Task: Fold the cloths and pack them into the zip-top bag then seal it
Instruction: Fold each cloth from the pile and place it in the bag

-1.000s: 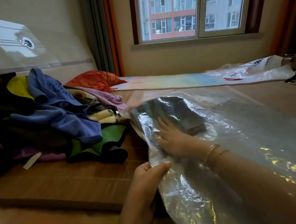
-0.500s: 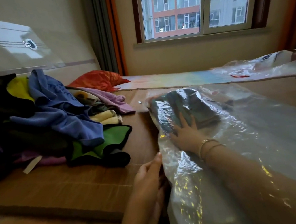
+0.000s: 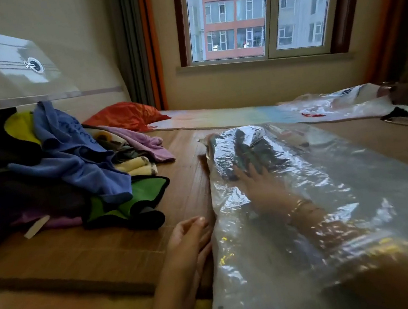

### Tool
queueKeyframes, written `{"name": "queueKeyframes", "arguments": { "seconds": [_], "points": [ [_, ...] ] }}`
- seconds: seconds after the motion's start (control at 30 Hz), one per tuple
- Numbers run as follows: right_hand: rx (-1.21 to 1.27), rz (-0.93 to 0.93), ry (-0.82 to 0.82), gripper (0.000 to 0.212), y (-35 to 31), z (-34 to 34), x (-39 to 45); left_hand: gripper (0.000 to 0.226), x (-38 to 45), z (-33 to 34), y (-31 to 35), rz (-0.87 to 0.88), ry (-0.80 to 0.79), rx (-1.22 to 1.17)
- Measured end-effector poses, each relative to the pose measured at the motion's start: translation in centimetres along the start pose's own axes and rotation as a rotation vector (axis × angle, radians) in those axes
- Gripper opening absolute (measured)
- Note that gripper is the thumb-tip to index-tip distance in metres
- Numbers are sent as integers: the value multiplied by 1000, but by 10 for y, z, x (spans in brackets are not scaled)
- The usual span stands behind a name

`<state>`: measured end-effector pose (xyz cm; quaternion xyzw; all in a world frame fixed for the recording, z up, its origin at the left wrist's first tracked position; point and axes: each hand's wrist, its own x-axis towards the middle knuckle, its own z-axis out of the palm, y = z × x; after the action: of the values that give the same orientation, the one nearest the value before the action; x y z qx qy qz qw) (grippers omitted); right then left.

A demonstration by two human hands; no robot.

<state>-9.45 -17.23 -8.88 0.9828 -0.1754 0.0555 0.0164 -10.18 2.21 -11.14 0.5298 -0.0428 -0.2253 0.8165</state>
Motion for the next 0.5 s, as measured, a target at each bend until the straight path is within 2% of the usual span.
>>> {"name": "queueKeyframes", "arguments": {
  "seconds": [0.13, 0.23, 0.37, 0.43, 0.5],
  "points": [
    [83, 46, -3, 58, 7, 6, -64, 9, -30, -6, 0, 46, -4, 171],
    [31, -84, -49, 62, 8, 1, -124, 7, -53, -14, -2, 70, -4, 264],
    [121, -40, -7, 57, 1, -6, -204, 7, -86, -24, -3, 119, -11, 354],
    [99, -60, 19, 55, -9, -7, -236, 13, -98, -28, 0, 135, -7, 408],
    [69, -85, 97, 53, -19, -11, -263, 10, -108, -33, 4, 158, -2, 471]
  ]
}}
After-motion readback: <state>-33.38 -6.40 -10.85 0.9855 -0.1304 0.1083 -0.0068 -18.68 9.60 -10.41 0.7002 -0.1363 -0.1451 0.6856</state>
